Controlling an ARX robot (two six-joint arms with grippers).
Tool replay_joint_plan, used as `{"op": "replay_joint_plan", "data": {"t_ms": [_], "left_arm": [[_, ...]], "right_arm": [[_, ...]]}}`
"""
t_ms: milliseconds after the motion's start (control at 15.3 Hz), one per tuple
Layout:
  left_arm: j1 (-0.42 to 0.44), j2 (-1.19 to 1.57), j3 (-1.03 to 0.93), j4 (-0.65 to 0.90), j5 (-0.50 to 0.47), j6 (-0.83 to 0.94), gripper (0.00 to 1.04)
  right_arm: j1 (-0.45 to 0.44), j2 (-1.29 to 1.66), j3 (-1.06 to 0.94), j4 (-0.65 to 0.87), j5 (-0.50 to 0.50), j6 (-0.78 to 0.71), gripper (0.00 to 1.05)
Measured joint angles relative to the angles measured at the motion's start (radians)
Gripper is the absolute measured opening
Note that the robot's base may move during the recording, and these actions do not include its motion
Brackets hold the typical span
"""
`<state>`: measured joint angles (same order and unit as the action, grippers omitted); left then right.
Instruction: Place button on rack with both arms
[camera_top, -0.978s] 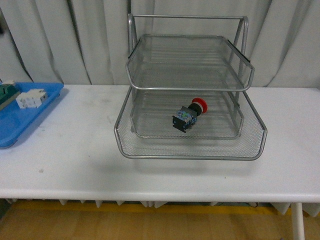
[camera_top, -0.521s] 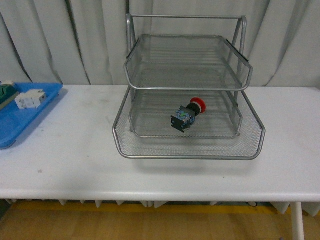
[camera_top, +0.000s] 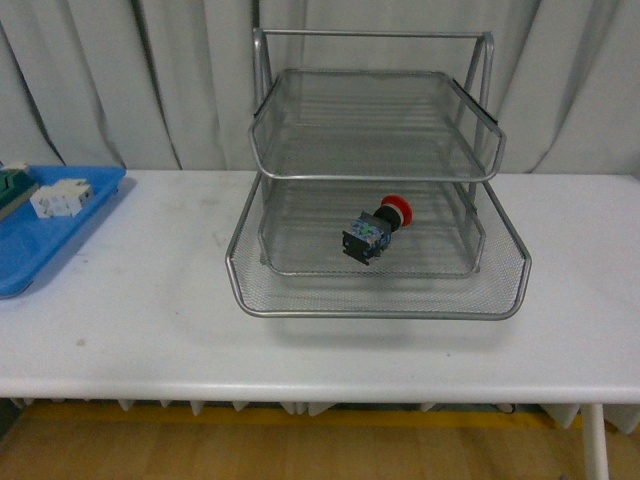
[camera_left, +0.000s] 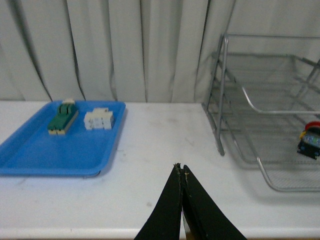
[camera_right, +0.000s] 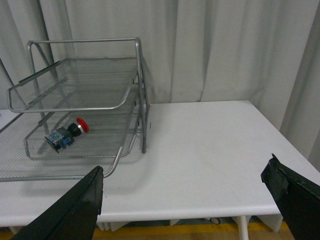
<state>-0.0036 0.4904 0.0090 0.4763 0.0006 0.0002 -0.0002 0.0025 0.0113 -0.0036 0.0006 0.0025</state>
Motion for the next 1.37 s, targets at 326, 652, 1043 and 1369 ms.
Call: {"op": "replay_joint_plan", "data": {"t_ms": [326,652,1043,1369], "left_arm": [[0.002,-0.163,0.000,-0.152,0.000,0.000,0.02],[0.002,-0.279,0.000,-0.263,-0.001,0.000,0.02],[0.002,-0.485,0.004,-0.477,-0.001,0.000,0.02],[0.002,-0.486,0.000,-0.480,-0.001,0.000,0.05]], "right_arm": [[0.000,0.000,0.000,0.000,0.000,0.000,0.98],[0.000,0.000,0.000,0.000,0.000,0.000,0.98],[0.000,0.000,0.000,0.002,0.000,0.000,0.98],[0.000,0.000,0.000,0.000,0.000,0.000,0.98]]}}
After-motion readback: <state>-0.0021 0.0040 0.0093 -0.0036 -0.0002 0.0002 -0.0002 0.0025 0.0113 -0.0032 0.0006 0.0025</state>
